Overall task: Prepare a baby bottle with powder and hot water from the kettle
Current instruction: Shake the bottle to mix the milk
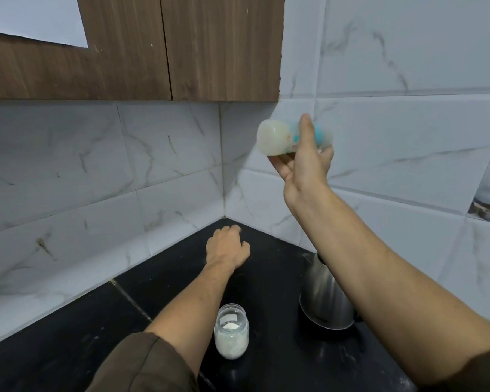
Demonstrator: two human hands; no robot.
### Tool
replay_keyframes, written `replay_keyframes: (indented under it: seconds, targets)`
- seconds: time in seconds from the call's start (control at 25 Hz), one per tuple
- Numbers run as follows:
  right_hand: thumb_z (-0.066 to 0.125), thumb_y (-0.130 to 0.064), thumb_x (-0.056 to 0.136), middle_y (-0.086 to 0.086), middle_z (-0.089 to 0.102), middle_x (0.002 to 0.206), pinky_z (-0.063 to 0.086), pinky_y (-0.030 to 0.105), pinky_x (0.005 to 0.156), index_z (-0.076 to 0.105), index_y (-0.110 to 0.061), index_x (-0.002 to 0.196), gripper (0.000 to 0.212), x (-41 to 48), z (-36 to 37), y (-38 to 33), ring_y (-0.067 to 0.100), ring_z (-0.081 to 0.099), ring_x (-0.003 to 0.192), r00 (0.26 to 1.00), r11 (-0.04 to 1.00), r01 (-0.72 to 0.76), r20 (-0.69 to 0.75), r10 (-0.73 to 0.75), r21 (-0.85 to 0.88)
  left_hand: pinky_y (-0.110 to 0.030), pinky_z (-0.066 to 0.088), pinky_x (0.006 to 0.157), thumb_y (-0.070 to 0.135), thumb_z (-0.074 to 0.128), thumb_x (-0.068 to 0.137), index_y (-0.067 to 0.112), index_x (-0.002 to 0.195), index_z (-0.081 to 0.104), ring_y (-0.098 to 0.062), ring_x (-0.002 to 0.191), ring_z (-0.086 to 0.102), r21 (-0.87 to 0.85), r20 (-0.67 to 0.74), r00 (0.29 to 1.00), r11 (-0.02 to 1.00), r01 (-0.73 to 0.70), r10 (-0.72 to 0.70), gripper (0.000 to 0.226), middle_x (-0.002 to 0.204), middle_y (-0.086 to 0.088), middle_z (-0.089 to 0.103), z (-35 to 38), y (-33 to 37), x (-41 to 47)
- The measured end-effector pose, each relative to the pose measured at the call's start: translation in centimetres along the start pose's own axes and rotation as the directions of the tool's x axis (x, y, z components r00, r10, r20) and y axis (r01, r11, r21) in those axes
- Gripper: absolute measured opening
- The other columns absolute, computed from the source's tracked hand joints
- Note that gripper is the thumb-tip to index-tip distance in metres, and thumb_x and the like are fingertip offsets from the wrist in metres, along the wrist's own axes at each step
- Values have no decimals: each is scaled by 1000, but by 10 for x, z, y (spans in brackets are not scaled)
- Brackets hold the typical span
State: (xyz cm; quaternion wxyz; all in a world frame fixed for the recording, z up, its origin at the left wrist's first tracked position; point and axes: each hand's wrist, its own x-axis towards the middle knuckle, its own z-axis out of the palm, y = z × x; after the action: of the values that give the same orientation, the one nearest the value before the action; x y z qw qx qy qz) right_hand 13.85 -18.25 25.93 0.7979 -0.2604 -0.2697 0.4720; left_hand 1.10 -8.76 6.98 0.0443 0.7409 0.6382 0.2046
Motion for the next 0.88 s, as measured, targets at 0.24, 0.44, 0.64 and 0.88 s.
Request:
replay_keyframes:
  seconds: [0.24, 0.44, 0.64, 0.88]
  targets:
    - [79, -43, 91, 12, 67, 125, 62, 34, 63, 46, -26, 150, 69, -11, 2, 6, 28, 77, 96, 976, 950, 97, 215, -32, -298, -44, 50, 102, 36, 57, 98, 19, 145, 54, -25, 127, 55, 13, 10, 1000, 1000, -13, 13, 50, 138, -3, 60, -1, 5, -1]
    - [77, -42, 93, 12, 66, 127, 65, 40, 68, 42, -25, 149, 68, -8, 5, -3, 27, 77, 99, 998, 997, -3, 66, 8, -73, -44, 50, 102, 35, 57, 99, 19, 146, 53, -25, 127, 55, 13, 4, 1000, 1000, 5, -5, 50, 139, -4, 60, -5, -1, -3]
    - [75, -43, 94, 15, 68, 126, 62, 35, 65, 52, -23, 142, 56, -18, 8, 1, 27, 77, 95, 977, 975, 40, 212, 7, -220, -44, 51, 101, 35, 56, 97, 20, 145, 54, -25, 127, 55, 13, 5, 1000, 1000, -4, 4, 50, 138, -4, 61, -4, 2, -6]
    - [75, -44, 94, 17, 69, 127, 62, 35, 65, 52, -24, 137, 52, -24, 7, 3, 26, 78, 93, 974, 954, 3, 219, 65, -300, -44, 51, 100, 36, 57, 98, 19, 145, 54, -26, 126, 56, 20, 3, 1000, 1000, 11, -11, 50, 138, -4, 60, -6, 2, -8]
